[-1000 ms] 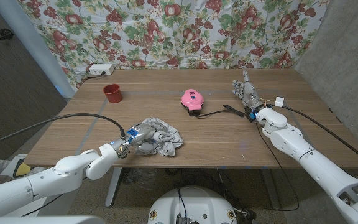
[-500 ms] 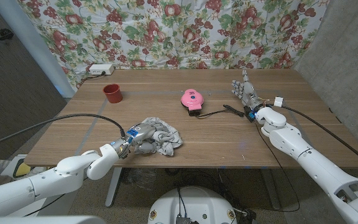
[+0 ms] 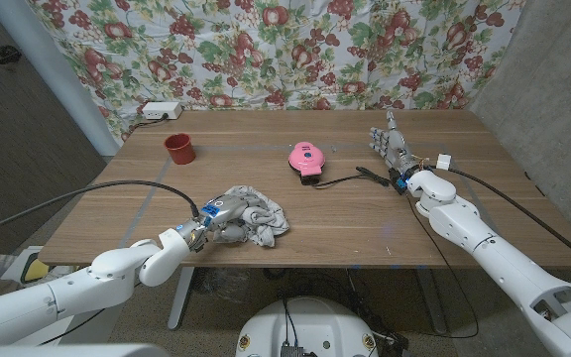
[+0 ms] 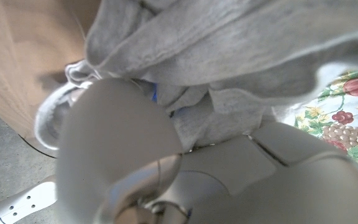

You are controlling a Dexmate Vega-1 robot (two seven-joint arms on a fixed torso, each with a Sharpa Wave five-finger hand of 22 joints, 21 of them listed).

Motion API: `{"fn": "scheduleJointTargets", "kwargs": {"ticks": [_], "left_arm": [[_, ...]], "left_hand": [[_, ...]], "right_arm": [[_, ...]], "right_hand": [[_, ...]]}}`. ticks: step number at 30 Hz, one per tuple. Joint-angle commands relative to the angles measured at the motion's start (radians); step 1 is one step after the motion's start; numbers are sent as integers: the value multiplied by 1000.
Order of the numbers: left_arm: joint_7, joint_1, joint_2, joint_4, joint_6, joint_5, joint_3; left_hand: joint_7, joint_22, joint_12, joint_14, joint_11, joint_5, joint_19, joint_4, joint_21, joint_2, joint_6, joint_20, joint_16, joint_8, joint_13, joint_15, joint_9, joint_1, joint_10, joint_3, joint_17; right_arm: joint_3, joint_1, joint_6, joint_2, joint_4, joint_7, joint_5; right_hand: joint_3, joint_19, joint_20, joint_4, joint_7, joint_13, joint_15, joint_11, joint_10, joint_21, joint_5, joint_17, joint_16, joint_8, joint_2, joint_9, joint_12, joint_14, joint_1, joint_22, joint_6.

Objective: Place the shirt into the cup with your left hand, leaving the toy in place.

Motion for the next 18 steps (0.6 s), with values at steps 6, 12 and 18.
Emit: {"fn": "scheduleJointTargets", "kwargs": {"ticks": [6, 12, 18], "left_arm": [[54, 3, -11, -28, 25, 3, -24], [70, 10, -6, -44, 34, 6, -30], [84, 19, 4, -65, 42, 6, -38]], "left_hand": [[24, 1, 5, 422, 30, 9, 22, -246, 669, 6, 280, -117, 6, -5, 230, -151, 576, 20, 226, 237, 350], [23, 0, 5, 417, 29, 10, 15, -246, 674, 12, 279, -117, 6, -8, 235, -151, 581, 32, 225, 228, 369], [23, -1, 5, 419, 29, 11, 10, -244, 674, 18, 280, -118, 8, -9, 237, -151, 584, 39, 227, 219, 378]], "right_arm": [[9, -2, 13, -1, 6, 12, 9], [9, -5, 10, -4, 1, 14, 11], [13, -10, 16, -6, -4, 13, 12]], "right_hand": [[5, -5, 6, -3, -3, 3, 0, -2, 7, 3, -2, 4, 5, 5, -4, 5, 2, -1, -8, 3, 9], [5, -5, 6, -3, -4, 3, -1, -2, 6, 3, -2, 4, 5, 5, -4, 5, 2, -2, -8, 3, 10], [5, -5, 7, -3, -4, 3, -1, -2, 6, 3, -2, 4, 6, 5, -4, 5, 2, -1, -8, 3, 10]]}}
